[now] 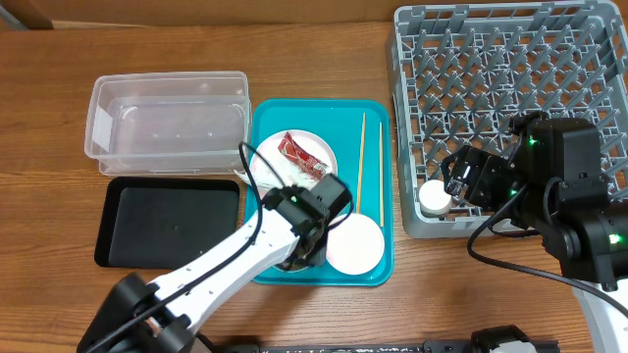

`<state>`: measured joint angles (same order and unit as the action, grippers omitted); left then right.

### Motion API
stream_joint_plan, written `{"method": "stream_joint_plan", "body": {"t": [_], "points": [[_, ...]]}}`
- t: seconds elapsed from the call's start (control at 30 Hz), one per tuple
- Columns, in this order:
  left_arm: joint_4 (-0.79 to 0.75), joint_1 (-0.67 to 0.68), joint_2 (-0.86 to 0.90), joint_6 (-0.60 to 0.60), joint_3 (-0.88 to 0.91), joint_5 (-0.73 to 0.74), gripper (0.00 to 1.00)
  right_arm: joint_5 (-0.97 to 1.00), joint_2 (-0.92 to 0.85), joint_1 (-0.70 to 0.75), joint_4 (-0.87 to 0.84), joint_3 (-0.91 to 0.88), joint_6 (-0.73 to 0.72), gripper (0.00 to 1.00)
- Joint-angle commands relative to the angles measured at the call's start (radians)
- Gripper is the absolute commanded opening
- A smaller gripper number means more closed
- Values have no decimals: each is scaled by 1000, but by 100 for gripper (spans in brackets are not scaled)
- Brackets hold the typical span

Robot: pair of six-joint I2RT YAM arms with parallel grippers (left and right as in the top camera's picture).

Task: Sort waste into correct bins and load items into the dishwasher
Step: 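Grasp the rim of the rice bowl with the left gripper, then tip the rice bowl over the black tray to dump the rice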

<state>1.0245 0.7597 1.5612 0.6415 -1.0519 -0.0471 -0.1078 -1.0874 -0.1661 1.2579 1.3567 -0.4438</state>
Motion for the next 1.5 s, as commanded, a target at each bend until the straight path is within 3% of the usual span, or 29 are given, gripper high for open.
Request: {"method": "stream_joint_plan", "body": {"t": [0.0,0.1,0.43,0.6,0.77,0.8,0.83,0.87,1.03,1.27,1.37,1.47], "points": [[2,14,-31,-28,-33,18,44,-5,4,-3,-2,24,6,93],[-17,27,-23,-29,5,14,51,2,4,-3,-2,24,6,93],[-186,59,-9,-74,164,14,54,2,4,-3,-15,24,6,93],[-239,58,-3,-74,198,-8,29,2,4,-3,-15,24,6,93],[-275,59,30,-74,210,-8,26,2,4,-3,-14,24,6,93],[-277,59,39,-74,210,-8,21,2,4,-3,-14,24,6,93],[-277,59,49,-73,210,-8,5,2,4,-3,-14,24,6,93],[-277,58,52,-73,209,-4,4,2,4,-3,-14,24,6,93],[-193,51,35,-16,148,-8,4,2,4,-3,-15,24,6,93],[23,-5,-50,5,-73,-5,4,2,4,-3,-14,24,6,93],[106,-103,-105,35,-138,26,4,2,4,-3,-14,24,6,93],[117,-269,-162,-31,-142,159,4,2,4,-3,-14,24,6,93]]}}
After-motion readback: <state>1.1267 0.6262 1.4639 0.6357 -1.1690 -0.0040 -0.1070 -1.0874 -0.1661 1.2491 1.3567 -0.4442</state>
